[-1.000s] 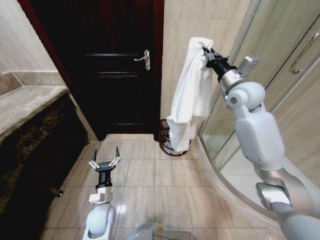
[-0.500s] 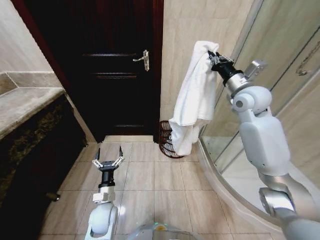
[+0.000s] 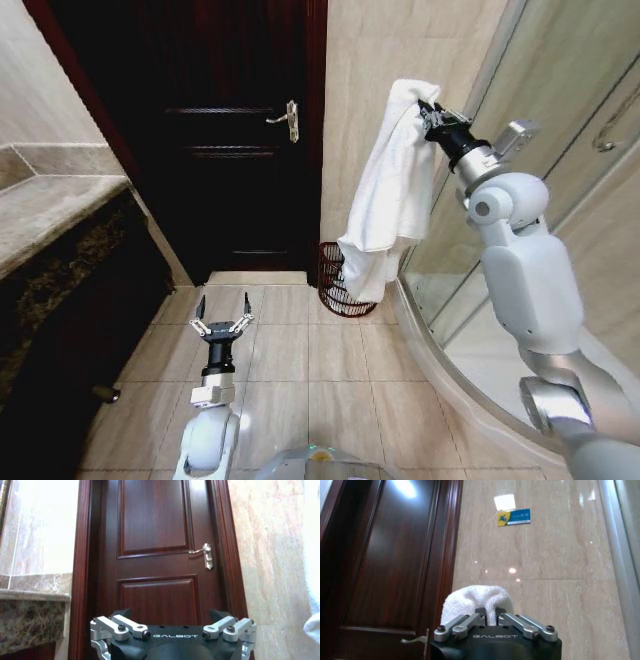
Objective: Discard the used towel into the hamper.
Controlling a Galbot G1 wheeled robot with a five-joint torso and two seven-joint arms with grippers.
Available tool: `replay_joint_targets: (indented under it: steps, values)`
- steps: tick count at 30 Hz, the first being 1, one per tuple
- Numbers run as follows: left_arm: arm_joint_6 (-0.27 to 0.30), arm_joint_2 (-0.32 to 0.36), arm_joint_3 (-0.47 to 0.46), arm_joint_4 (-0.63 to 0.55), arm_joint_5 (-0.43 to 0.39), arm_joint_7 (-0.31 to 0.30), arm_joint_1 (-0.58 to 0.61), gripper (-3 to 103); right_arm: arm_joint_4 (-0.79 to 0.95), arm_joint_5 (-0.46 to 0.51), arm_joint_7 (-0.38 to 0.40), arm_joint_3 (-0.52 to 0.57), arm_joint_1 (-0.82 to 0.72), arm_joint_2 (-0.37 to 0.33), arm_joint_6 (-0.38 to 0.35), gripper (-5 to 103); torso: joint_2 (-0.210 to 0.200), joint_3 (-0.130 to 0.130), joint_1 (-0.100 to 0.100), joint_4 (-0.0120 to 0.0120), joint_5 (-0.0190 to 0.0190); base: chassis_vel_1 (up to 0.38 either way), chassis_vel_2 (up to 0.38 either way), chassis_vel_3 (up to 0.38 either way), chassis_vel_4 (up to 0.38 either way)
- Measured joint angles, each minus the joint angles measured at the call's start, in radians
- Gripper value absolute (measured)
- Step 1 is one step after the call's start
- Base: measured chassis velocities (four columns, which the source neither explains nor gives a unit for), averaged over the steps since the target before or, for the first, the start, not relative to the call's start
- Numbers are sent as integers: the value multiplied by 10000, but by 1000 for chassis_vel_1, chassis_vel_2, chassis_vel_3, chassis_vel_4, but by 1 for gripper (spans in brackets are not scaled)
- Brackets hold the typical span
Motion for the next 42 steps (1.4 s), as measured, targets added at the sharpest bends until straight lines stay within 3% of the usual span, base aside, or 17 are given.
replay_joint_targets:
  steps: [17,23,31,42]
  values:
    - [259,0,-28,-48,56,-19,51,100,-44,15,33,-15,-6,47,0,9,-9,-8,-7,-1,2,-57,76,80,-52]
    - [-200,1,-11,167,89,-151,-42,100,-72,-1,27,60,-151,36,10,9,-13,-8,-4,4,-3,-11,106,106,-8]
    - [-239,1,33,156,84,-156,-56,100,-692,-346,2,134,-129,165,239,9,-13,-11,-8,-2,5,-1,12,15,-5]
    - [-276,0,72,137,47,-155,-47,100,-2089,-19,130,-889,1288,209,349,9,-15,-12,-8,0,-1,0,0,0,0]
